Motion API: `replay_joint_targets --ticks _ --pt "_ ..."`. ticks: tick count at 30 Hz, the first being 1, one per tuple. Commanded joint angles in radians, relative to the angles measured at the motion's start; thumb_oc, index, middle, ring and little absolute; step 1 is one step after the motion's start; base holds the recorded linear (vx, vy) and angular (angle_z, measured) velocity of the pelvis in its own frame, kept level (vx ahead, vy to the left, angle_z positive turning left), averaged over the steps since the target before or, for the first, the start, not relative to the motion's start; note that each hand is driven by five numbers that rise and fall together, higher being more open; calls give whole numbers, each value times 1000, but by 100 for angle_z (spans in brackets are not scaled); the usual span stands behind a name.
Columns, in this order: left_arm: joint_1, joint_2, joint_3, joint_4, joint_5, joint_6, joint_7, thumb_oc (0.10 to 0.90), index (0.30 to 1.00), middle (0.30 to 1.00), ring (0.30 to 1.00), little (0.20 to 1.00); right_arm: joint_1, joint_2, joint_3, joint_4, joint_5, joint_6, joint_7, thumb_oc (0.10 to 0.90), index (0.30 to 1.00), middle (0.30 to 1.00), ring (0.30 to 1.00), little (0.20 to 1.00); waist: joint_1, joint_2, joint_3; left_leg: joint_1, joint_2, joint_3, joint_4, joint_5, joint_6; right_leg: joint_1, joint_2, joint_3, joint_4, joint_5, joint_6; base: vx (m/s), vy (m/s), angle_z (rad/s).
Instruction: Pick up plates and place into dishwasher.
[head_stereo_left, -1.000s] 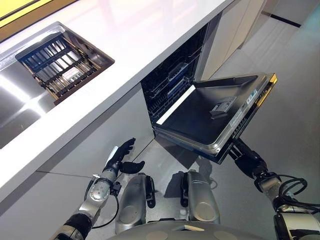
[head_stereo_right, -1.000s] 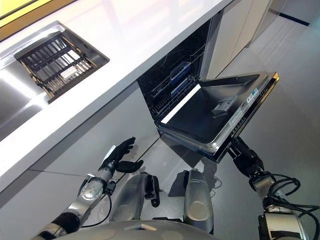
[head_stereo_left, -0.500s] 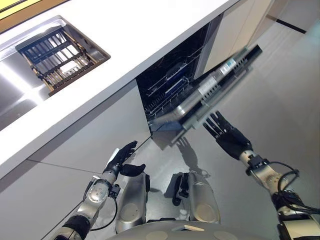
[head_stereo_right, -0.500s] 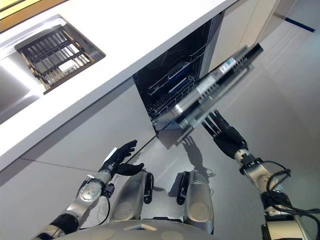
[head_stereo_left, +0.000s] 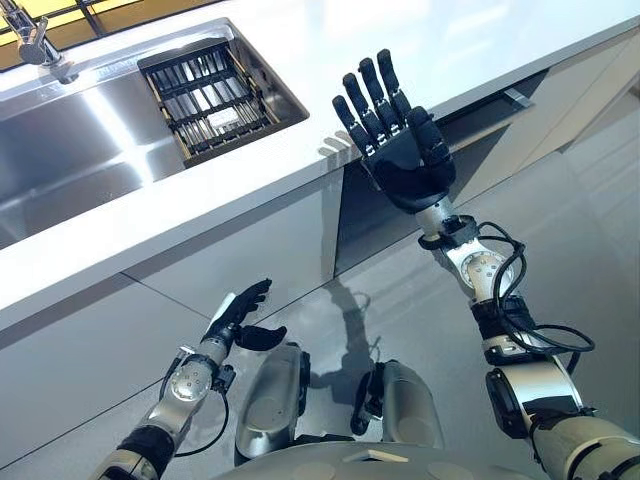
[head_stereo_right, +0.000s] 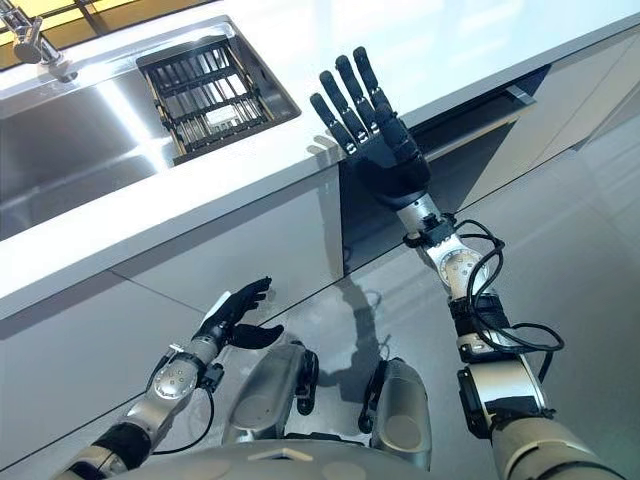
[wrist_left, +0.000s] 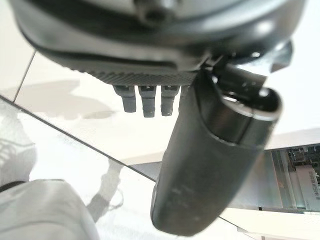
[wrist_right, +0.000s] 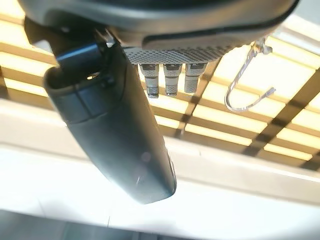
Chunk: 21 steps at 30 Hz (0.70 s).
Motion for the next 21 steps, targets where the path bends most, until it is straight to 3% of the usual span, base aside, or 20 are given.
replay_joint_targets --ticks 1,11,16,20,21 --pt "35 41 -6 -114 13 -113 -1 800 900 900 900 900 -7 -21 -54 -21 74 -46 40 800 900 900 900 900 4 -19 -80 27 4 -22 20 -57 13 71 8 14 -44 102 36 0 0 0" --pt "6 7 17 -35 19 -139 -14 800 900 900 900 900 136 16 -84 -33 98 -68 231 800 900 900 900 900 -42 -33 -112 76 18 -6 -81 -33 13 101 30 37 -137 131 51 -46 42 -7" --pt "0 -20 29 27 53 -136 -27 800 900 900 900 900 241 48 -110 -116 200 -95 297 800 900 900 900 900 -80 -41 -155 137 27 26 -219 17 2 139 59 58 -269 172 70 -15 46 -14" --pt "1 -25 30 42 58 -142 -25 800 900 900 900 900 254 54 -115 -129 220 -93 305 800 900 900 900 900 -86 -41 -160 144 27 29 -238 25 0 142 63 62 -286 178 73 13 41 -23" --pt "9 -73 37 165 85 -128 -2 800 900 900 900 900 361 98 -173 -182 304 -60 294 800 900 900 900 900 -132 -36 -218 215 31 54 -413 98 -14 186 83 91 -465 238 94 95 129 -18"
